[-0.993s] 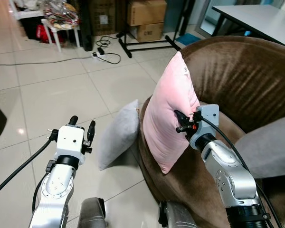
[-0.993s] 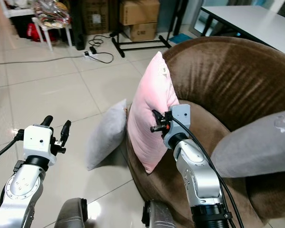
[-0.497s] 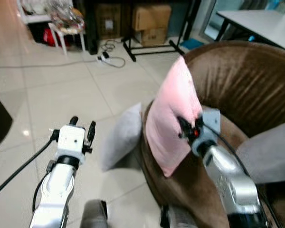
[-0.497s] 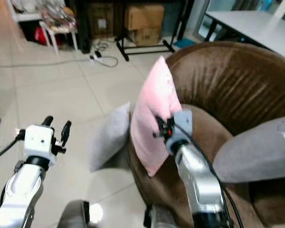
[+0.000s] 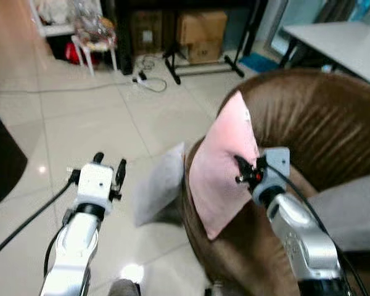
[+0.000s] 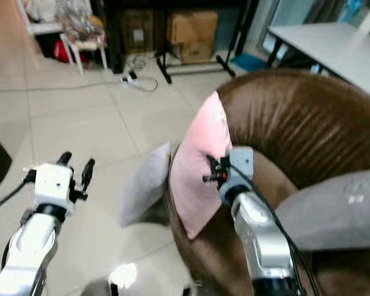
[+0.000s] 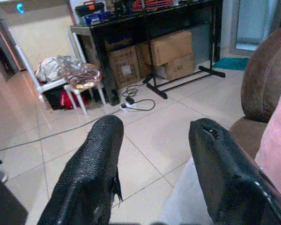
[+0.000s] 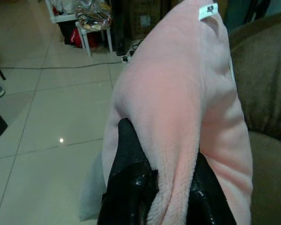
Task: Move the pillow to the sofa from floor
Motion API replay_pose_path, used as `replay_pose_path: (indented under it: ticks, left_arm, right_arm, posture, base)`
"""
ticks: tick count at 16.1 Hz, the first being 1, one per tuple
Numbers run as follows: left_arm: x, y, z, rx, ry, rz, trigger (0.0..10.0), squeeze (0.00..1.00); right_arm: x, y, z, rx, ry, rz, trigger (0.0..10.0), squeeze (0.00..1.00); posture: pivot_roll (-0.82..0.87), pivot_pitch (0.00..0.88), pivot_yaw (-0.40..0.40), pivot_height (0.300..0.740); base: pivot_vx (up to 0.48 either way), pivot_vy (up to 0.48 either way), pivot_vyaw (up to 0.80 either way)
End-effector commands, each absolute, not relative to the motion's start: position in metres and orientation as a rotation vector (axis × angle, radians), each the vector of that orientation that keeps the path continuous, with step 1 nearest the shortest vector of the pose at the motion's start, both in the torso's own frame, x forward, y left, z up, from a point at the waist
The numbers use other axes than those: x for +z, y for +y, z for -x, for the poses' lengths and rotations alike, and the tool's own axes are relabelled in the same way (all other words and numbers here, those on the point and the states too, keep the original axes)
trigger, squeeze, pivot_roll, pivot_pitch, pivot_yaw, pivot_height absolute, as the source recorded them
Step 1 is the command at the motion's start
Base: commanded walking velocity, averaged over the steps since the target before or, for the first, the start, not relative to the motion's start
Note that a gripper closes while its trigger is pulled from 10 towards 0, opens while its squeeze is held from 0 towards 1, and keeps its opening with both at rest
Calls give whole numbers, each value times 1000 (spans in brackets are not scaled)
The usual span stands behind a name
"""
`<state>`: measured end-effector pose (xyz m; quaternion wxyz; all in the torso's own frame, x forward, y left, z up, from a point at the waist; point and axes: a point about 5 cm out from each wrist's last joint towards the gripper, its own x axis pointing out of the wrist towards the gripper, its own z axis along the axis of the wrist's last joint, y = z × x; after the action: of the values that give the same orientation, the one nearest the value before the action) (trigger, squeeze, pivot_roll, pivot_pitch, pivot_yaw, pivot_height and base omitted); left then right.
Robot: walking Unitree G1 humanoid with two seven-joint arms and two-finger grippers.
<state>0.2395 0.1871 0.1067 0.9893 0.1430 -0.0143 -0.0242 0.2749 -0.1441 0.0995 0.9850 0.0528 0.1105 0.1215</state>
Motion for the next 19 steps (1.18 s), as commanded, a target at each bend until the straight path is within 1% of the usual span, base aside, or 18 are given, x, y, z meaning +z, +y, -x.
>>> replay_pose_path:
  ticks: [1, 7, 9, 11, 12, 15, 19]
  left_arm:
    - [108, 184, -238, -54, -34, -289, 10000, 0]
    - [107, 184, -237, -61, -31, -291, 10000, 0]
    - [108, 184, -239, -57, -32, -286, 10000, 0]
    - [109, 184, -241, -57, -31, -285, 10000, 0]
    - [110, 185, -242, -59, -32, -287, 10000, 0]
    - [112, 184, -244, -79, -42, -284, 10000, 0]
    - [113, 184, -246, -81, -41, -286, 10000, 0]
  right_arm:
    - [103, -149, -276, 234, 205, -98, 10000, 0]
    - [100, -150, -271, 222, 213, -125, 10000, 0]
    - [96, -152, -271, 196, 225, -156, 10000, 0]
    - [90, -155, -271, 173, 253, -134, 10000, 0]
    - [89, -156, -271, 153, 258, -152, 10000, 0]
    - [86, -156, -269, 127, 264, -185, 10000, 0]
    - [85, -156, -268, 110, 269, -202, 10000, 0]
  posture:
    - [69, 0, -121, 740]
    - [64, 0, -115, 740]
    - [64, 0, -108, 740]
    - [63, 0, -100, 740]
    - [62, 0, -95, 740]
    - [60, 0, -84, 740]
    - [62, 0, -83, 740]
  base:
    - [0, 0, 0]
    - [0, 0, 0]
    - [0, 0, 0]
    - [0, 0, 0]
    - [0, 0, 0]
    - [0, 0, -725]
    - [0, 359, -788]
